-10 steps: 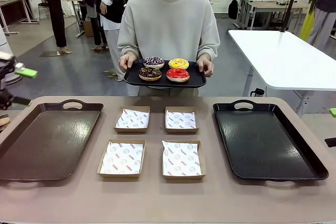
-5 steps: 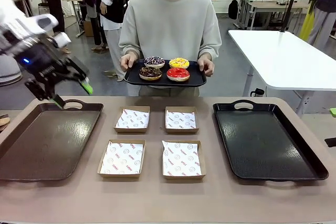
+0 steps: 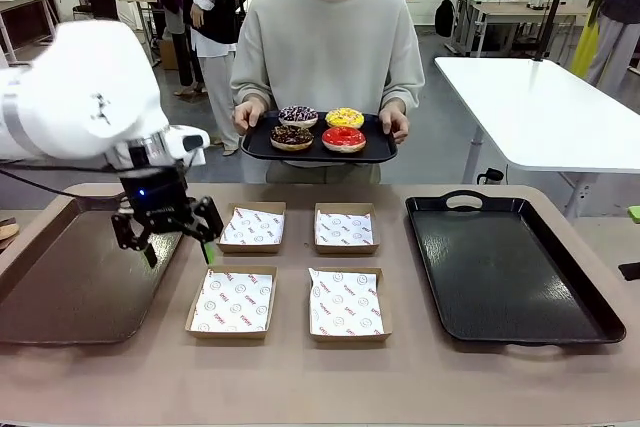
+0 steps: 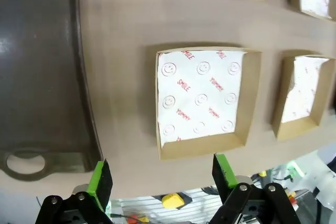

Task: Individually package the donuts and arrange them on the tray.
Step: Pick up one Paper togo box.

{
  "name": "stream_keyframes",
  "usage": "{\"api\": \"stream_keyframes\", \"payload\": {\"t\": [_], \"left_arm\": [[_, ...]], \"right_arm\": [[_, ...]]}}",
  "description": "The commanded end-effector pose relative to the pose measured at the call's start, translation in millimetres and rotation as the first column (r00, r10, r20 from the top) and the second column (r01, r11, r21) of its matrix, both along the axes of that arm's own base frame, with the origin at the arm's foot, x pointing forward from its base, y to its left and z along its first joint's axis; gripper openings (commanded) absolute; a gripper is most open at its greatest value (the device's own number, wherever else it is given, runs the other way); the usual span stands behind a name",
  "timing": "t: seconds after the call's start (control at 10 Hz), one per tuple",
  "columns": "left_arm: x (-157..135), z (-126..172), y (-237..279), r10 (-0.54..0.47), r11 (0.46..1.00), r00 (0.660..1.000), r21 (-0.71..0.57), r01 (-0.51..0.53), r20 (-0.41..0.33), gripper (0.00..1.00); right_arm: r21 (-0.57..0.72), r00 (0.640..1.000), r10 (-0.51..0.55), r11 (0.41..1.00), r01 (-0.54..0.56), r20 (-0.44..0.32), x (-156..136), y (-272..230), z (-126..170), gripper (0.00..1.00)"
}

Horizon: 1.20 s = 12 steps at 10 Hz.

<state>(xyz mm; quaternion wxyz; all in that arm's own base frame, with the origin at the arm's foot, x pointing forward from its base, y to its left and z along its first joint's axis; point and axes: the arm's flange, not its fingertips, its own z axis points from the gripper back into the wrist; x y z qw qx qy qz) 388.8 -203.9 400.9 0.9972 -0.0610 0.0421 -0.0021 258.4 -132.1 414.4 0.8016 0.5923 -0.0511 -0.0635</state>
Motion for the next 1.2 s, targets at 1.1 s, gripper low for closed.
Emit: {"api": "stream_keyframes", "payload": {"t": [1.1], "left_arm": [[10.0,-49.9,-13.8,0.030,0.998,0.999,0.049,-0.032,0.045,1.00]], "right_arm": [[0.013,1.000,0.002,1.000,-0.002,0.008,0.3,-0.5,-0.5,1.00]]}}
